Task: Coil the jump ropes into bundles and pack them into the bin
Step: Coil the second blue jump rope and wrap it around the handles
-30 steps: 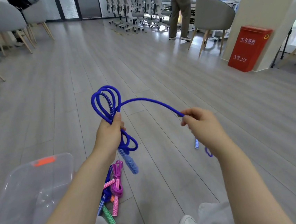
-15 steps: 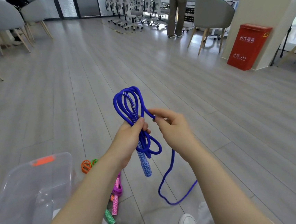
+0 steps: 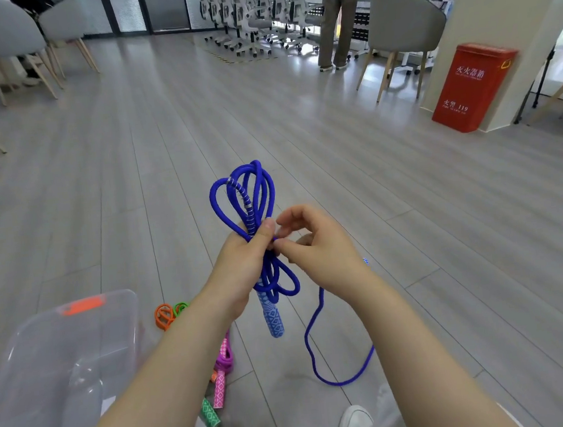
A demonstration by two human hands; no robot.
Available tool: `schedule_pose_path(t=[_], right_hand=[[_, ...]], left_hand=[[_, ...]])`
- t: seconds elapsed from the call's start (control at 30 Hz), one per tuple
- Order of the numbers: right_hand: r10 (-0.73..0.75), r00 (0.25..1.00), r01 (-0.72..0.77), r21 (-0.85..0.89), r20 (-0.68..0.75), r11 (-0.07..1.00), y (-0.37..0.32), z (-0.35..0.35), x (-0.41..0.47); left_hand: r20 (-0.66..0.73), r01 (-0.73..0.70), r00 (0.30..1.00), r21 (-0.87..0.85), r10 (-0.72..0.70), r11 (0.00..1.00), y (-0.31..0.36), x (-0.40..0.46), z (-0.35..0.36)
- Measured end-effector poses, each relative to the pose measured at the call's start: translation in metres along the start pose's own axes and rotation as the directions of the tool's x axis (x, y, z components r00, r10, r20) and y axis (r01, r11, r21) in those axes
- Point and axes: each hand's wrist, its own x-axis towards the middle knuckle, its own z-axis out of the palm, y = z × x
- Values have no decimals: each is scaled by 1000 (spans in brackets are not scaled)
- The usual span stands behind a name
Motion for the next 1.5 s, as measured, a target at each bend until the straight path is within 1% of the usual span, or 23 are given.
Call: schedule_pose_path(t=[0.1, 0.17, 0.23, 0.27, 0.3, 0.33, 0.37, 0.43, 0.5, 0.57, 0.63, 0.73, 0.83, 0.93, 1.03, 1.1, 1.2, 1.27, 1.37, 1.5], right_hand=[[50, 997, -40, -149, 59, 988, 3, -12, 1], [82, 993, -66, -174, 88, 983, 7, -23, 0], [119, 990, -102, -193, 79, 976, 12, -38, -1], [137, 989, -124, -191, 56, 974, 14, -45, -1], [152, 988, -145, -176, 25, 974, 16, -52, -1], [161, 987, -161, -157, -8, 974, 17, -59, -2], [165, 986, -169, -144, -36, 975, 18, -63, -2], [158, 985, -167, -147, -75, 975, 19, -67, -4], [130, 987, -143, -150, -94, 978, 18, -64, -3], [91, 989, -105, -126, -113, 986, 15, -57, -2], [33, 990, -46, -92, -139, 995, 12, -50, 0], [-32, 987, 22, -67, -159, 997, 9, -44, 2], [-66, 989, 56, -83, -134, 995, 7, -39, 2], [-76, 989, 66, -88, -124, 994, 4, -33, 2], [-61, 994, 59, -20, -88, 998, 1, -23, 1], [-39, 997, 41, 19, -68, 999, 3, -18, 2], [-47, 997, 42, -75, -68, 996, 6, -14, 2], [-72, 996, 65, -131, -55, 989, 7, -13, 1], [-83, 996, 77, -146, -39, 986, 6, -13, -1], [-86, 995, 76, -151, -59, 986, 8, -16, 1]], left_hand=[[-91, -26, 996, -68, 19, 997, 3, 7, -10], [-105, -43, 994, -199, 22, 979, 7, 14, -19], [-153, -55, 988, -410, -9, 910, 13, 21, -33], [-206, -79, 978, -499, -30, 863, 15, 24, -41], [-268, -112, 962, -543, -45, 832, 17, 27, -49], [-325, -140, 944, -532, -49, 835, 16, 29, -56], [-368, -155, 929, -484, -40, 861, 15, 30, -61], [-387, -159, 922, -361, 8, 919, 11, 31, -62], [-306, -158, 950, -282, 67, 946, 10, 28, -58], [-164, -133, 982, -223, 97, 966, 13, 21, -51], [-23, -105, 994, -149, 103, 983, 17, 12, -43], [186, -111, 976, -21, 113, 994, 19, 0, -33], [302, -110, 949, 37, 94, 993, 19, -5, -27], [361, -82, 931, 71, 51, 994, 17, -7, -22], [368, -48, 930, 71, 19, 996, 14, -9, -15], [370, -18, 929, 36, 3, 999, 12, -11, -9], [388, 37, 921, -30, -22, 999, 11, -14, -2], [399, 36, 917, -17, -26, 999, 9, -15, 0], [415, 7, 909, 51, -28, 999, 7, -12, -1], [442, 40, 894, 72, -67, 997, 7, -7, -8]])
